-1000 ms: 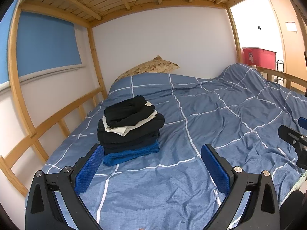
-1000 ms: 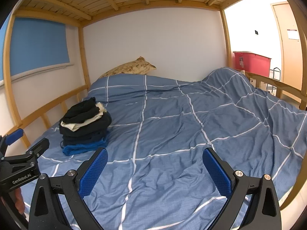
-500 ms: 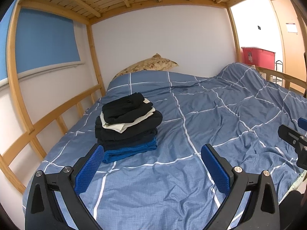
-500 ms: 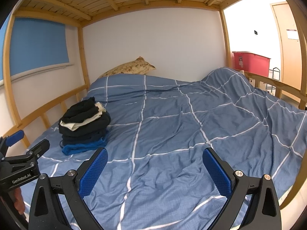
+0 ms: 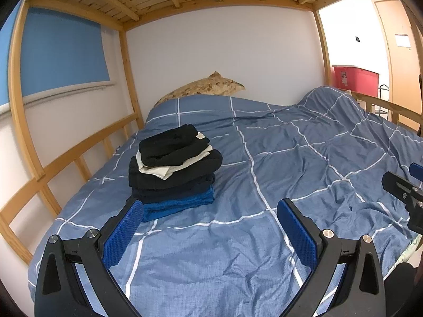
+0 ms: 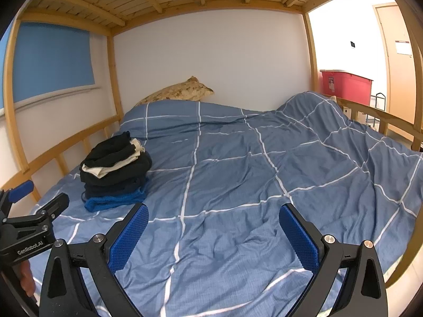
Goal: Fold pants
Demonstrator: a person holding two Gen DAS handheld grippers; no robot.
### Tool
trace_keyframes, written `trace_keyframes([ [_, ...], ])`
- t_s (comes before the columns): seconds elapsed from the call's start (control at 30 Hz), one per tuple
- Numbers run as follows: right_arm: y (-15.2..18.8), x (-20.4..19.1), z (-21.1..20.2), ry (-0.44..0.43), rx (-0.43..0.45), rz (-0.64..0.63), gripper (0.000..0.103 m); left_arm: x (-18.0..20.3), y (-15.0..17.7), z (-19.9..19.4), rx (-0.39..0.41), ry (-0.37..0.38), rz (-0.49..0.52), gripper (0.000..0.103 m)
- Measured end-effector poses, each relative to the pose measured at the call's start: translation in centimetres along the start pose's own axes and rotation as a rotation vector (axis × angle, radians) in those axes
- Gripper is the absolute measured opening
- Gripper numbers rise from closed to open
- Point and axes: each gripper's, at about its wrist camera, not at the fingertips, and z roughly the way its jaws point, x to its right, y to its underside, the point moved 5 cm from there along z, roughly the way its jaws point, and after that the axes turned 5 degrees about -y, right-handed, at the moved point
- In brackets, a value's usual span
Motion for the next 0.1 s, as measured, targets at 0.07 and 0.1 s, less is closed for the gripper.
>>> trace_keyframes([
  [0.07, 0.12, 0.11, 0.01, -0.001, 0.0, -0.004, 0.1, -0.06, 0.0, 0.02, -0.001, 0.001, 0.0, 0.103],
  [0.1, 0.24, 0.17, -0.01, -0.003, 0.0, -0.006, 0.1, -0.07, -0.02, 0.01, 0.0, 0.003, 0.0, 0.103],
])
